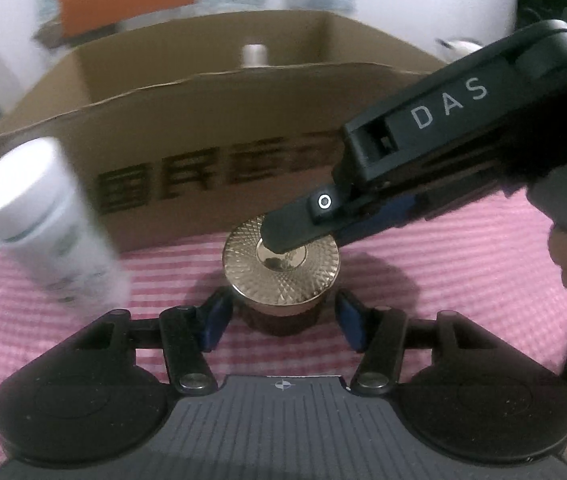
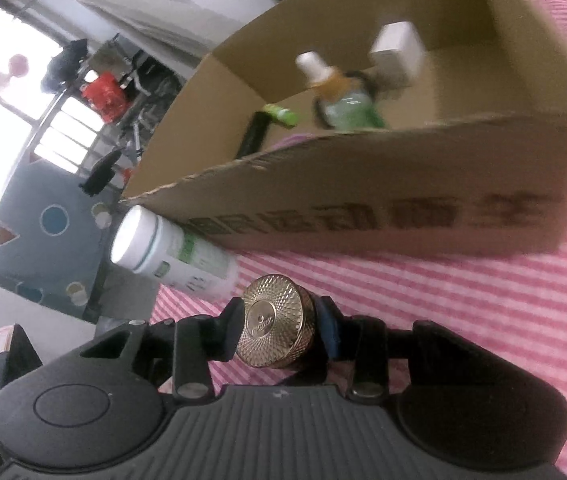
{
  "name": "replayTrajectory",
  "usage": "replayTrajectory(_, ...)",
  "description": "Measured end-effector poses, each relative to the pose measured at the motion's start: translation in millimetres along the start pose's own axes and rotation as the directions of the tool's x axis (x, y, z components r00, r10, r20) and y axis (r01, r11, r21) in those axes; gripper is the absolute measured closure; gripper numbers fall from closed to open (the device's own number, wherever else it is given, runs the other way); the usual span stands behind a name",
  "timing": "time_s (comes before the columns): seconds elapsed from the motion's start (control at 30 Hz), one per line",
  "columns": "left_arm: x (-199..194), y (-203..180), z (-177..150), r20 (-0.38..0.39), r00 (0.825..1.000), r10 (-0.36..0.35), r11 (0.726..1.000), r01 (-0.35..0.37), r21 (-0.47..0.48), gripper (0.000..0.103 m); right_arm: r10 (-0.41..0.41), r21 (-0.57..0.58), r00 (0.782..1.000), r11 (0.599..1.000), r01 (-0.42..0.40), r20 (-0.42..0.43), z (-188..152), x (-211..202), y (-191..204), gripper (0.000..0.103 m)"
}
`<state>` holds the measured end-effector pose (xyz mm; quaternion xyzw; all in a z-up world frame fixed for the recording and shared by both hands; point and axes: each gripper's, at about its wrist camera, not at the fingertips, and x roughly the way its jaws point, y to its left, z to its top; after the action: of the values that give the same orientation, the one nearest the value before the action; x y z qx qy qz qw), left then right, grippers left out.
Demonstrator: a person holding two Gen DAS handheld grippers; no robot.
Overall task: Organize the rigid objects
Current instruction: 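Close the right gripper on the lid of the gold jar, then lift the gold jar and carry it over the box with the right gripper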
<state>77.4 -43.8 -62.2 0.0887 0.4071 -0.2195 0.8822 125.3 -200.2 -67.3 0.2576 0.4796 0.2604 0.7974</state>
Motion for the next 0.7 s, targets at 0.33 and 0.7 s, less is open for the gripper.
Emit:
replayTrajectory(0.33, 9.7, -27.8, 3.9, 0.004, 1.000, -0.007, 0.996, 0.007, 0.086, 0.047, -0.029, 0.057, 0.998, 0.998, 0.026, 0.057, -17.2, -21.0, -19.7, 0.060)
replayTrajectory(0.7, 8.1, -42.1, 7.6, 0.026, 0.999, 0.022, 0.998, -0.023, 0.052, 0.048, -0.005, 0.048, 0.995, 0.999, 0.000, 0.098, -25.3, -30.5, -24.1, 0.059)
